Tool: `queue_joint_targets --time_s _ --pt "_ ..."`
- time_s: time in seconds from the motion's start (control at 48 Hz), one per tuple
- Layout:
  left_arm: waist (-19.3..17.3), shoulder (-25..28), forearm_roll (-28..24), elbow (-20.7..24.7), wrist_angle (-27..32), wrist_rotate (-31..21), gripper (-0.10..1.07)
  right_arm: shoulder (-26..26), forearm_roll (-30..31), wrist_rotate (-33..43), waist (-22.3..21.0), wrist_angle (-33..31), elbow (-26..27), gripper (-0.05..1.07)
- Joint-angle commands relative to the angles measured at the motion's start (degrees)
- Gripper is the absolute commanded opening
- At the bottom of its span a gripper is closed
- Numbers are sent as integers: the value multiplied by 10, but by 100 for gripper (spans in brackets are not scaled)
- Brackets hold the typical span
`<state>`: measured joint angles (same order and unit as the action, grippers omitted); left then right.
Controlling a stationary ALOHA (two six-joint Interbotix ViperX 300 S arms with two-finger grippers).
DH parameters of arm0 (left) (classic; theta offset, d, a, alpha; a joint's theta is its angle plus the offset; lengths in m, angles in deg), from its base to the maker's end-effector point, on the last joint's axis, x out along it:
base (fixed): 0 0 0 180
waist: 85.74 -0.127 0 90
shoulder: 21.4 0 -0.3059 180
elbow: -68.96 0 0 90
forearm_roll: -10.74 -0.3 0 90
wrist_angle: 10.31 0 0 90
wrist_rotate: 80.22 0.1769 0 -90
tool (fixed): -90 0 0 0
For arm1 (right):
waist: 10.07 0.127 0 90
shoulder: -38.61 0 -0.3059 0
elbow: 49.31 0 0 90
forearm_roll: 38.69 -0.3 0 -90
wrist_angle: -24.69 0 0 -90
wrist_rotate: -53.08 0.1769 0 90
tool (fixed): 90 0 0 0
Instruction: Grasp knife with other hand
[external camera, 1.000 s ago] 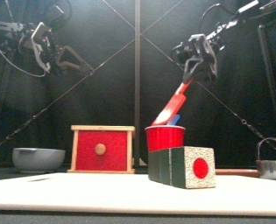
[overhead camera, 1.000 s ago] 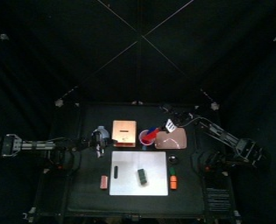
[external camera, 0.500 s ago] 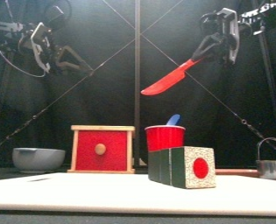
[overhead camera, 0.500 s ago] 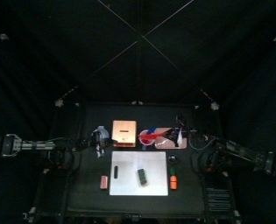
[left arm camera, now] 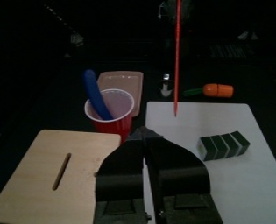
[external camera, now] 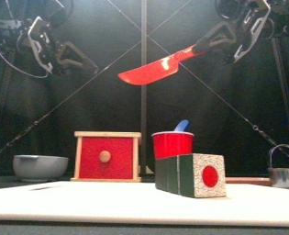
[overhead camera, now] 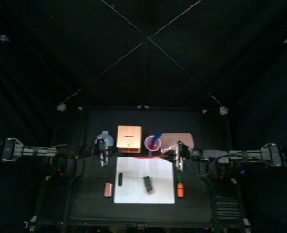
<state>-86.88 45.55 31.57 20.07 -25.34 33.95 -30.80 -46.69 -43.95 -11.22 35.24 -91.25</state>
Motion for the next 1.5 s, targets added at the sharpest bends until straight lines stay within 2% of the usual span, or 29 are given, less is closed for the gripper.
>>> queue_joint_targets --time_s 0.0,0.125,0.271,0.479,0.75,0.938,1.229,1.479 --pt "16 8 4 10 -20 -3 62 -13 3 1 2 23 7 38" --pt "34 26 23 9 -45 -17 83 -26 5 1 1 32 11 38" --pt "47 54 32 10 -69 -33 97 -29 2 1 0 33 13 38" --pt "59 110 31 18 -94 -37 98 -29 1 1 1 33 15 38" --pt "70 178 26 54 -120 -35 97 -28 -4 2 7 33 11 38" --pt "72 212 18 74 -136 -33 89 -29 -4 3 9 33 11 38" --pt "74 218 14 78 -139 -33 56 -29 -4 3 12 30 4 38" --pt "79 220 2 74 -132 -33 35 -32 -22 4 23 18 -13 38"
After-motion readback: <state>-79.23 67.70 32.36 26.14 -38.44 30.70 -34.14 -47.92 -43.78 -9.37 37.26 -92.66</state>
